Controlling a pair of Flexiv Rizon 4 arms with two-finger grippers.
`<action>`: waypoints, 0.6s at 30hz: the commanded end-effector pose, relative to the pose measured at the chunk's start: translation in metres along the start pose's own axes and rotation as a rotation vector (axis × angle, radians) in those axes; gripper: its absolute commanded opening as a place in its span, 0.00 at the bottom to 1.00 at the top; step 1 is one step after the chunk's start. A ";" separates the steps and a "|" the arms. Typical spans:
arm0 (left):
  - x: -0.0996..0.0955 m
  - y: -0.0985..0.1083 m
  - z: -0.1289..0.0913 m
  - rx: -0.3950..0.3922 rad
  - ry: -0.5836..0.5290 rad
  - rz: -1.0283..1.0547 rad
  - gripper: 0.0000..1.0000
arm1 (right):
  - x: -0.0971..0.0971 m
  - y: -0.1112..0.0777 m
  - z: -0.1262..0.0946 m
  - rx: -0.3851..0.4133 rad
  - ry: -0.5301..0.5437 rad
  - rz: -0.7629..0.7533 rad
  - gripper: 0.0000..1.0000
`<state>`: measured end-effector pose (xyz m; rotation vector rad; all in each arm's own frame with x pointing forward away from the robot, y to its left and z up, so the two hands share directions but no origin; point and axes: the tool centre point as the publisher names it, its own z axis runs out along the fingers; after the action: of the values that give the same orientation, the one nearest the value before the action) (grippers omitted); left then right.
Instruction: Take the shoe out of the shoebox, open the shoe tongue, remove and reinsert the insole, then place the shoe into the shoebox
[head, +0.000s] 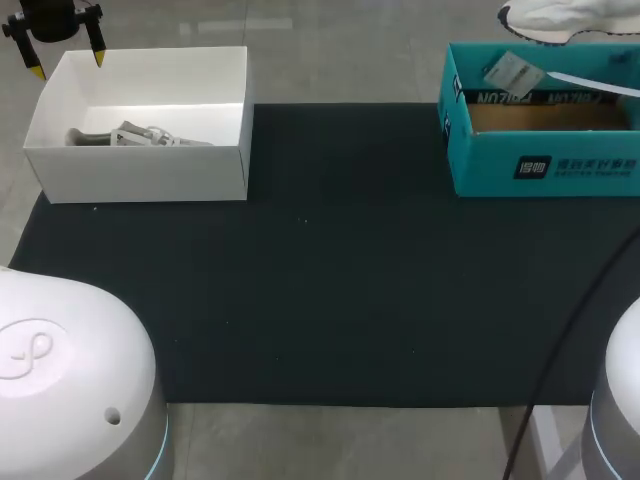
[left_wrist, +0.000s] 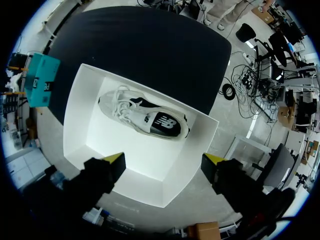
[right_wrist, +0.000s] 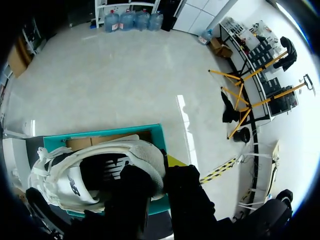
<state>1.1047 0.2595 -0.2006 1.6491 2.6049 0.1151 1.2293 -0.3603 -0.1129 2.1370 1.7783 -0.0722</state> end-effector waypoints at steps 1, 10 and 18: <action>0.000 0.000 0.000 -0.001 0.002 0.001 1.00 | 0.000 -0.011 -0.021 -0.042 0.001 0.002 0.00; 0.000 0.000 0.000 -0.001 0.002 0.001 1.00 | 0.002 -0.010 -0.026 -0.066 0.015 0.012 0.00; 0.000 0.000 0.000 -0.001 0.002 0.001 1.00 | 0.002 -0.010 -0.026 -0.066 0.015 0.012 0.00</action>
<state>1.1047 0.2596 -0.2006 1.6490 2.6049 0.1151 1.2221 -0.3504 -0.0910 2.1310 1.7639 -0.0271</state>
